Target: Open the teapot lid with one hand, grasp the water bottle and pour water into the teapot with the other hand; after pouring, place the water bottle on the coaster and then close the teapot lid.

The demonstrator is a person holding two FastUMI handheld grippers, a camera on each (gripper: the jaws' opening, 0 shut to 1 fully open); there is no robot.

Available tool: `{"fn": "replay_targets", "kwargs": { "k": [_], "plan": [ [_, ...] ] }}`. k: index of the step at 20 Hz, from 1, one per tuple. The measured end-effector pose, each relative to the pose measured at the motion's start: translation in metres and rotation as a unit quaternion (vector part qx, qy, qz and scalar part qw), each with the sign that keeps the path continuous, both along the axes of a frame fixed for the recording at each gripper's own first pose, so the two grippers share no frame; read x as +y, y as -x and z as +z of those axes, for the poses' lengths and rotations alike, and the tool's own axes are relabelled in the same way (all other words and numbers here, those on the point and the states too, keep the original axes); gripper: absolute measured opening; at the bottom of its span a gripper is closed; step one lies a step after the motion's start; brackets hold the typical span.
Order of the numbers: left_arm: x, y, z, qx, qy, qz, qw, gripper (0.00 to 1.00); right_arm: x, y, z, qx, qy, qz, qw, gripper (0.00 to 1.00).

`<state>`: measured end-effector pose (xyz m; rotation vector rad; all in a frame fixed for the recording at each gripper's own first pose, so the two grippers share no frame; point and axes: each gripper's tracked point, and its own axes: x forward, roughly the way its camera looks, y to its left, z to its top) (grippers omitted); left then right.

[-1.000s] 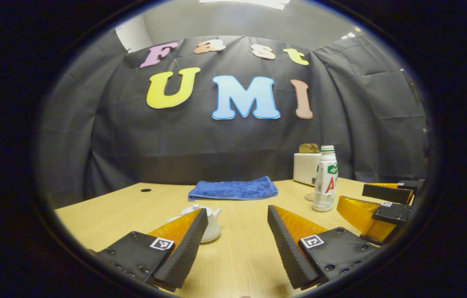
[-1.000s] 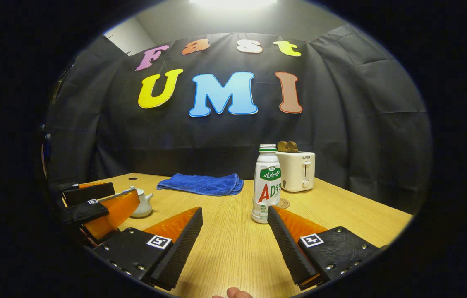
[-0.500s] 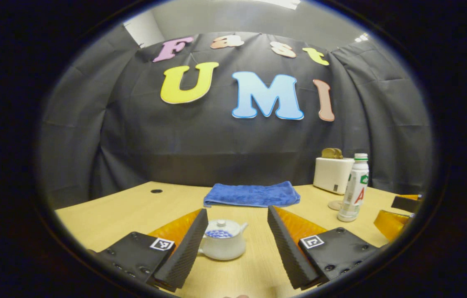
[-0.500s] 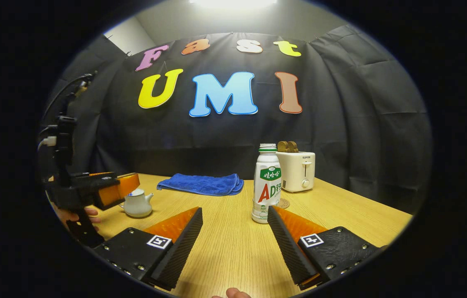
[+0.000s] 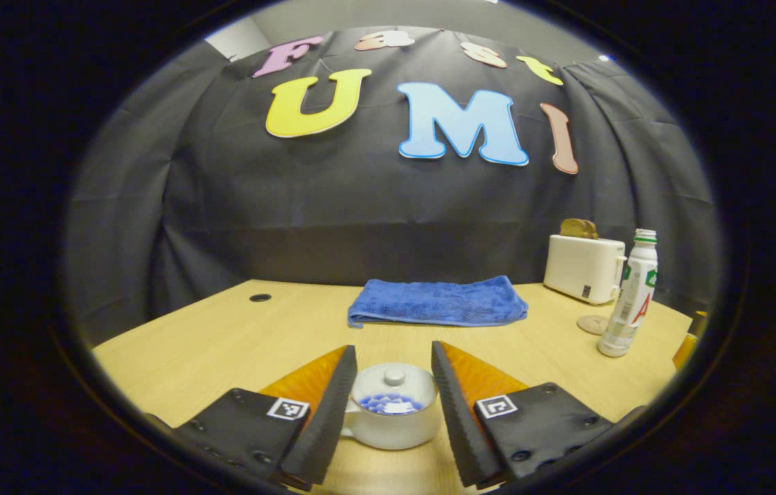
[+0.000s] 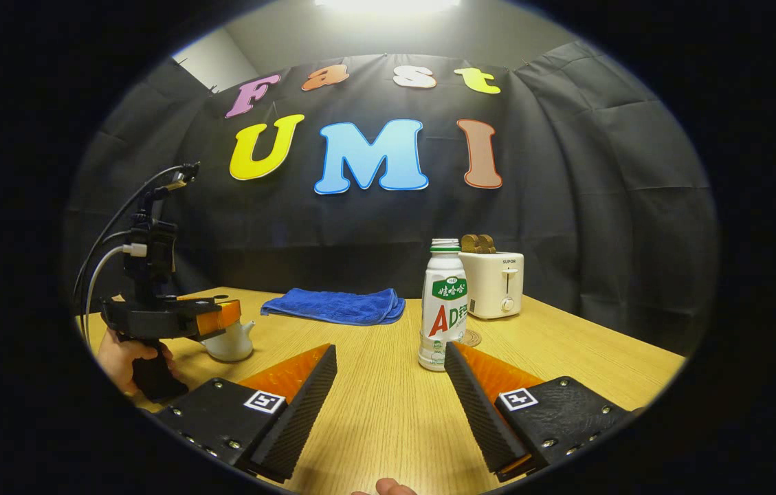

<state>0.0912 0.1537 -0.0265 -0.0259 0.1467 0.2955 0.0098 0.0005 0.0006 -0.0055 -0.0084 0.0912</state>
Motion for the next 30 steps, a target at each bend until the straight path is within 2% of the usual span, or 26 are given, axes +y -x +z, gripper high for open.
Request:
{"fn": "replay_targets", "kwargs": {
  "k": [1,2,5,7,9,10,11,12,13,15,16,17,18,22,23,24,25,30],
  "plan": [
    [-0.001,-0.002,0.001,0.003,-0.006,-0.004,1.0,0.63,0.0,0.0,0.0,0.0,0.0,0.0,1.0,0.97],
    [-0.004,-0.002,0.0,0.004,-0.008,-0.009,1.0,0.55,0.0,0.0,0.0,0.0,0.0,0.0,1.0,0.97],
    [-0.003,-0.01,0.0,0.006,-0.008,-0.021,1.0,0.22,0.0,0.001,0.001,0.0,0.0,0.0,1.0,0.97],
    [-0.003,-0.01,-0.002,0.003,-0.004,-0.027,1.0,0.26,0.0,0.0,0.0,0.0,0.0,0.0,1.0,0.97],
    [-0.003,-0.008,0.006,-0.012,0.002,-0.033,0.999,0.17,0.0,0.001,0.0,0.0,0.0,0.0,1.0,0.97],
    [-0.004,-0.006,0.009,-0.022,0.005,-0.038,0.999,0.17,0.0,0.0,0.0,0.0,0.0,0.0,1.0,0.97],
    [-0.005,-0.005,0.012,-0.028,0.01,-0.041,0.999,0.12,0.0,0.0,0.0,0.0,0.0,0.0,1.0,0.97],
    [-0.004,-0.002,0.016,-0.038,0.013,-0.041,0.998,0.12,0.0,0.0,0.0,0.0,0.0,0.0,1.0,0.97],
    [-0.003,0.001,0.024,-0.051,0.014,-0.04,0.998,0.17,0.0,0.0,0.0,0.0,0.0,0.0,1.0,0.97],
    [-0.002,0.009,0.038,-0.076,0.014,-0.038,0.996,0.17,-0.002,-0.002,0.001,-0.002,0.0,0.0,1.0,0.97],
    [-0.005,0.013,0.043,-0.085,0.014,-0.041,0.995,0.17,-0.002,-0.007,0.001,-0.002,0.002,0.003,1.0,0.97],
    [-0.005,0.016,0.046,-0.091,0.01,-0.042,0.995,0.12,-0.006,-0.013,0.0,0.001,0.001,0.003,1.0,0.97],
    [-0.005,0.018,0.044,-0.089,0.007,-0.042,0.995,0.17,-0.012,-0.02,-0.003,0.01,0.004,0.0,1.0,0.97],
    [-0.006,0.021,0.05,-0.096,0.009,-0.048,0.994,0.17,-0.032,-0.053,0.002,0.027,-0.002,-0.015,1.0,0.97],
    [-0.006,0.023,0.051,-0.098,0.006,-0.047,0.994,0.12,-0.042,-0.062,0.004,0.029,-0.002,-0.026,0.999,0.97],
    [-0.007,0.024,0.053,-0.101,0.004,-0.048,0.994,0.17,-0.049,-0.071,0.006,0.027,-0.003,-0.035,0.999,0.97],
    [-0.008,0.024,0.055,-0.103,0.004,-0.05,0.993,0.12,-0.055,-0.08,0.01,0.028,0.0,-0.044,0.999,0.97],
    [-0.011,0.023,0.056,-0.103,-0.006,-0.052,0.993,0.17,-0.064,-0.12,0.014,0.024,0.019,-0.06,0.998,0.97]
  ]
}}
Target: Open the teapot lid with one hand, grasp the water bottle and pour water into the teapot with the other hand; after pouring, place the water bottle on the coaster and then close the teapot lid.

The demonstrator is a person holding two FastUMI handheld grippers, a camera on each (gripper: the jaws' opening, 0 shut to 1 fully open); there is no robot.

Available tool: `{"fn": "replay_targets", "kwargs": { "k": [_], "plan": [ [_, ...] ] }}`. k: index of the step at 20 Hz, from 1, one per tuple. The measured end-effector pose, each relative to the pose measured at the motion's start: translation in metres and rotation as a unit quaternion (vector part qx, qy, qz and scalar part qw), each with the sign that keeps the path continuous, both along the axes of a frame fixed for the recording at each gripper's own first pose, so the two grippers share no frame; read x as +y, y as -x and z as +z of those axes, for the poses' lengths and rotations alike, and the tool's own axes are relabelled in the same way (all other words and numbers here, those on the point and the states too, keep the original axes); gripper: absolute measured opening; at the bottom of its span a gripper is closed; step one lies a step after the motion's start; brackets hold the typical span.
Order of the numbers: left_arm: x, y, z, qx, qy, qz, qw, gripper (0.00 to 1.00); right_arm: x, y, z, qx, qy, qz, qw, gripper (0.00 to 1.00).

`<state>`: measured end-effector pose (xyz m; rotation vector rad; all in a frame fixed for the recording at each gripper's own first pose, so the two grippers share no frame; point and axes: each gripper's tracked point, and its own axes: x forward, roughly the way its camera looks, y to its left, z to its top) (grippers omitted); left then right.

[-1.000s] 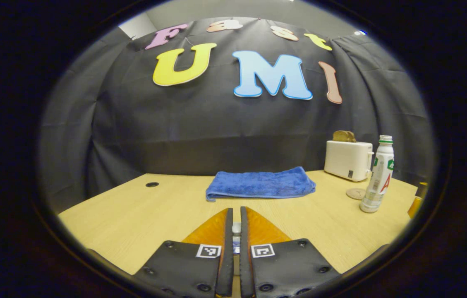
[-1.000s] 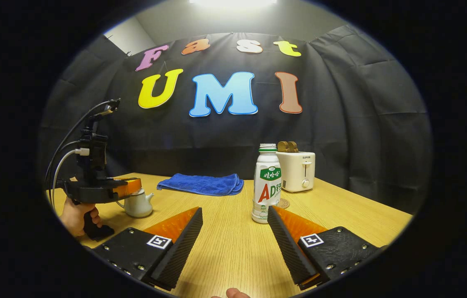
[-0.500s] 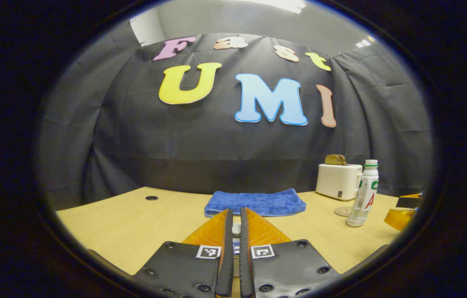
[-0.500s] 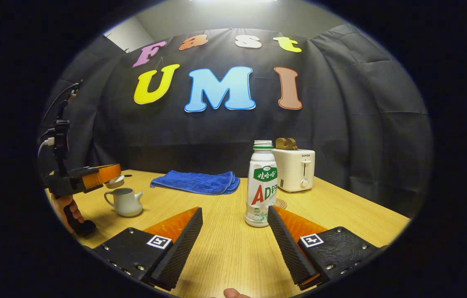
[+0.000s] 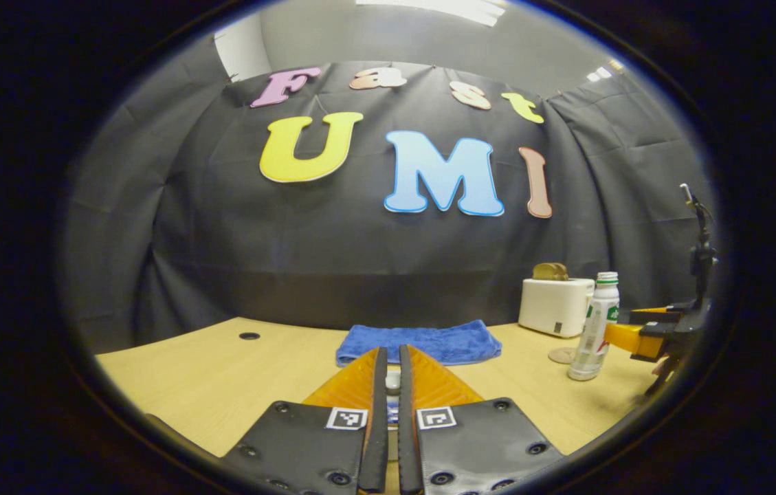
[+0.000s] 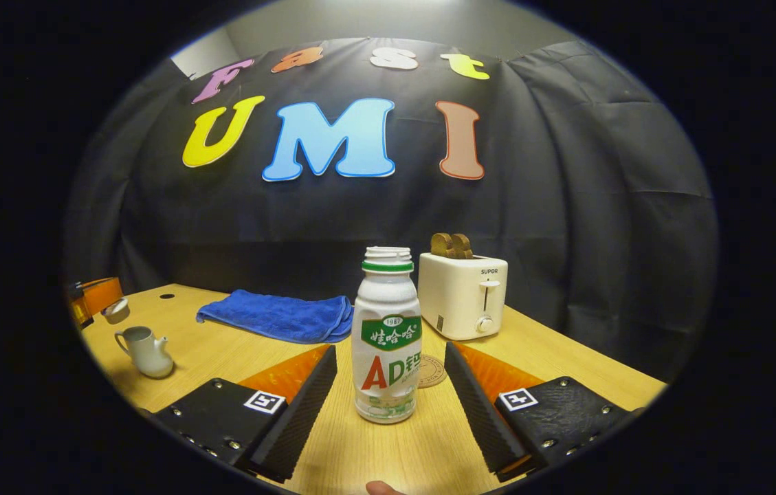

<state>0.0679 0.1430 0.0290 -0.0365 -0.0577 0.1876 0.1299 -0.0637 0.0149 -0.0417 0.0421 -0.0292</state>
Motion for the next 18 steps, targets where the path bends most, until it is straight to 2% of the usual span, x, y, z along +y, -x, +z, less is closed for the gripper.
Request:
{"fn": "replay_targets", "kwargs": {
  "k": [4,5,6,7,9,10,12,13,14,17,18],
  "plan": [
    [-0.001,0.001,0.0,0.001,-0.011,0.003,1.0,0.16,0.001,-0.027,-0.014,0.022,0.012,-0.002,1.0,0.97],
    [-0.001,0.001,0.0,0.001,-0.011,0.003,1.0,0.12,0.001,-0.033,-0.018,0.028,0.013,-0.001,1.0,0.97],
    [0.0,0.001,0.0,0.002,-0.011,0.003,1.0,0.12,0.001,-0.037,-0.022,0.036,0.013,0.0,0.999,0.97],
    [0.0,0.001,0.0,0.001,-0.011,0.004,1.0,0.17,0.0,-0.04,-0.026,0.045,0.014,-0.001,0.999,0.97],
    [0.002,0.001,0.001,0.0,-0.011,0.006,1.0,0.17,-0.004,-0.042,-0.02,0.033,0.015,-0.008,0.999,0.97],
    [0.002,0.001,-0.001,0.001,-0.011,0.006,1.0,0.12,-0.004,-0.045,-0.021,0.031,0.017,-0.006,0.999,0.95],
    [0.004,0.0,-0.003,0.004,-0.011,0.007,1.0,0.12,0.002,-0.048,-0.019,0.029,0.014,0.013,0.999,0.95],
    [0.004,0.001,-0.002,0.004,-0.011,0.007,1.0,0.12,0.004,-0.048,-0.018,0.032,0.013,0.016,0.999,0.93],
    [0.003,0.001,-0.002,0.003,-0.011,0.006,1.0,0.12,0.002,-0.05,-0.021,0.031,0.013,0.018,0.999,0.75],
    [0.001,0.008,0.012,-0.01,0.003,-0.002,1.0,0.12,0.006,-0.042,-0.012,0.023,0.023,0.021,0.999,0.73],
    [-0.002,0.015,0.017,-0.014,0.015,-0.009,1.0,0.17,0.008,-0.038,-0.004,0.015,0.028,0.025,0.999,0.73]
  ]
}}
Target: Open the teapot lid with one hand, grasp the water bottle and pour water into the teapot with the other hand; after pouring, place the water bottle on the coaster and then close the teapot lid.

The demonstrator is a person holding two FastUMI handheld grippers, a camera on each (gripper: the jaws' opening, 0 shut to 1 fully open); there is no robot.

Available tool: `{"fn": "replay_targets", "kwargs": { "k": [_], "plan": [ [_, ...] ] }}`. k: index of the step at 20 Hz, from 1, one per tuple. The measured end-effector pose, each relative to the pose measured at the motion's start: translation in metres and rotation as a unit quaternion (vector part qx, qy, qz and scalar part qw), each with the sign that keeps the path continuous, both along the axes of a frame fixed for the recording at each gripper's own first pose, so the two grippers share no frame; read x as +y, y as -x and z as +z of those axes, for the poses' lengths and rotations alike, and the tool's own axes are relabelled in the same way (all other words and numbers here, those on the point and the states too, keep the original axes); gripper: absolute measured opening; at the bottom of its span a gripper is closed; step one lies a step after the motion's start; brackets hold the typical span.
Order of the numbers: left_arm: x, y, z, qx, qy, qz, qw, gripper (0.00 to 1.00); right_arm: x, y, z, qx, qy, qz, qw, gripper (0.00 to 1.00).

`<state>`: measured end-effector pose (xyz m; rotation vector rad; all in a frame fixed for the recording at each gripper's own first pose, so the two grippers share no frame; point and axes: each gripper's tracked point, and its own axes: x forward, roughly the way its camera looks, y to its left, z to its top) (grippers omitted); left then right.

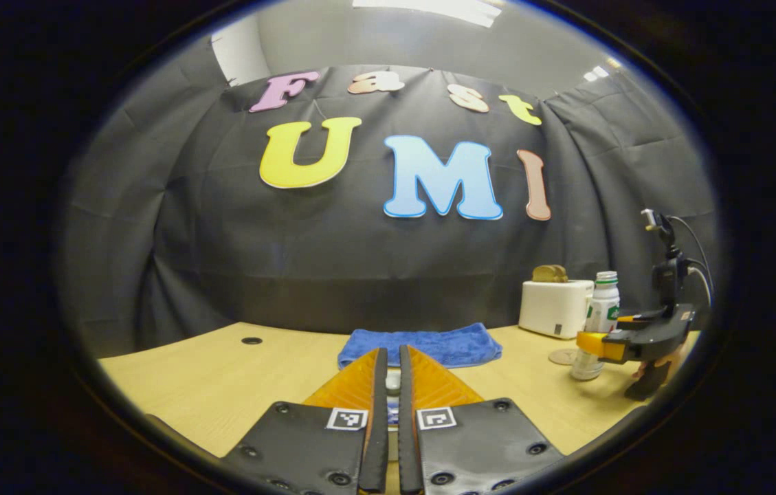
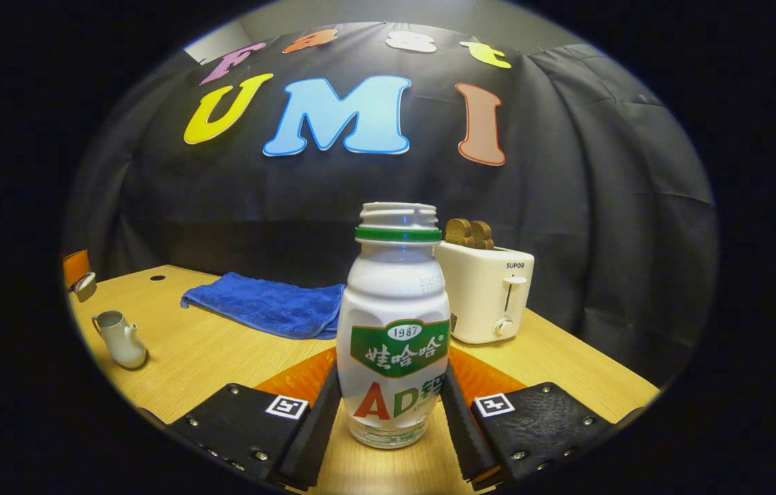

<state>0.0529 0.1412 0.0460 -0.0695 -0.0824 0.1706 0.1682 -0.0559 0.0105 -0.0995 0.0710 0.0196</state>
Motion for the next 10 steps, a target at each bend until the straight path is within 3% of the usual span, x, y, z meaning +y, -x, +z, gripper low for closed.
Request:
{"fn": "replay_targets", "kwargs": {
  "k": [5,10],
  "plan": [
    [-0.012,0.059,0.012,0.0,0.004,-0.029,1.0,0.12,0.036,0.02,0.01,0.0,0.053,0.04,0.998,0.73],
    [-0.029,0.119,-0.003,0.018,-0.009,-0.049,0.999,0.16,0.084,0.031,0.017,-0.014,0.173,0.08,0.982,0.73]
  ]
}}
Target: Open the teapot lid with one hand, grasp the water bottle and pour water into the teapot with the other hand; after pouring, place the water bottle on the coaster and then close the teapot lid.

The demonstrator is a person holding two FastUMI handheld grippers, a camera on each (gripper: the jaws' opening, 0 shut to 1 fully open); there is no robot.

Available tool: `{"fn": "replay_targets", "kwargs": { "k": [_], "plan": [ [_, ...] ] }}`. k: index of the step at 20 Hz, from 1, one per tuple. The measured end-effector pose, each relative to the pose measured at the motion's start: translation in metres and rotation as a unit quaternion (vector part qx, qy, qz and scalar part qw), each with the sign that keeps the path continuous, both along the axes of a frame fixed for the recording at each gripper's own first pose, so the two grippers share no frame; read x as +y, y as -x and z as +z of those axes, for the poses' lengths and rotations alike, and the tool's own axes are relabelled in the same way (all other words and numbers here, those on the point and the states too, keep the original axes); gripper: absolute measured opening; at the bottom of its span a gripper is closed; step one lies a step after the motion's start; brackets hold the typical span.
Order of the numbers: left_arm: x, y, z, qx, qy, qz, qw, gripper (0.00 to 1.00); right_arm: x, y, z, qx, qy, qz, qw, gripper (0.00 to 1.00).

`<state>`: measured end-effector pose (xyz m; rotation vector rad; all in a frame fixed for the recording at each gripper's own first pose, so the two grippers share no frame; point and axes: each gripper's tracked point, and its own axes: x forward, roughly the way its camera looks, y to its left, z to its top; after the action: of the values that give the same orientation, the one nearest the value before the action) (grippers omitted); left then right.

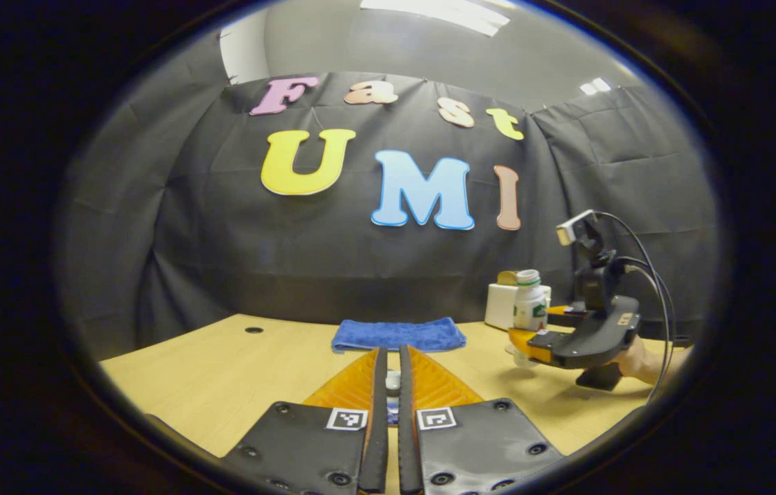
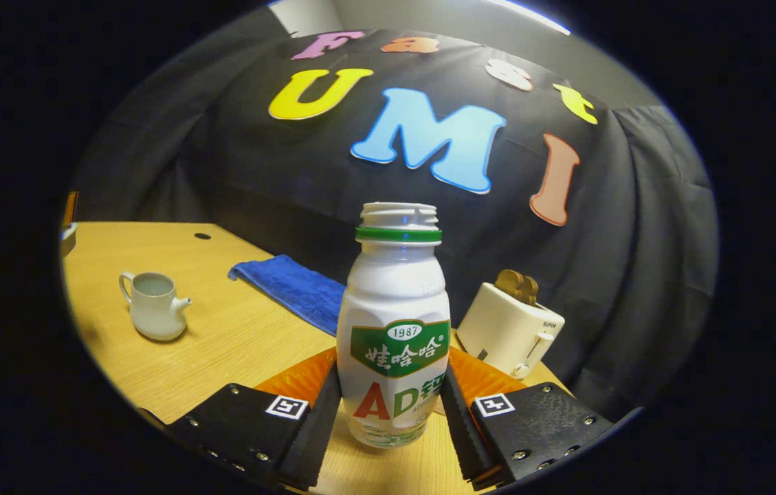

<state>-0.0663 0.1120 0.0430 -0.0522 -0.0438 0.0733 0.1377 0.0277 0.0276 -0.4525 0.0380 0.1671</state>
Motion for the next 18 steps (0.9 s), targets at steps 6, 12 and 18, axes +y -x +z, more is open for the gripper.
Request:
{"fn": "replay_targets", "kwargs": {
  "k": [6,12,18],
  "plan": [
    [-0.039,0.051,-0.013,-0.006,0.006,-0.034,0.999,0.17,0.052,-0.003,-0.011,-0.011,0.155,0.041,0.987,0.71],
    [-0.023,0.072,-0.027,0.004,0.0,-0.025,1.0,0.16,0.087,-0.012,-0.017,-0.03,0.287,0.054,0.956,0.71],
    [-0.012,0.083,-0.026,-0.002,-0.002,-0.013,1.0,0.12,0.112,-0.011,-0.021,-0.084,0.425,0.072,0.898,0.71]
  ]
}}
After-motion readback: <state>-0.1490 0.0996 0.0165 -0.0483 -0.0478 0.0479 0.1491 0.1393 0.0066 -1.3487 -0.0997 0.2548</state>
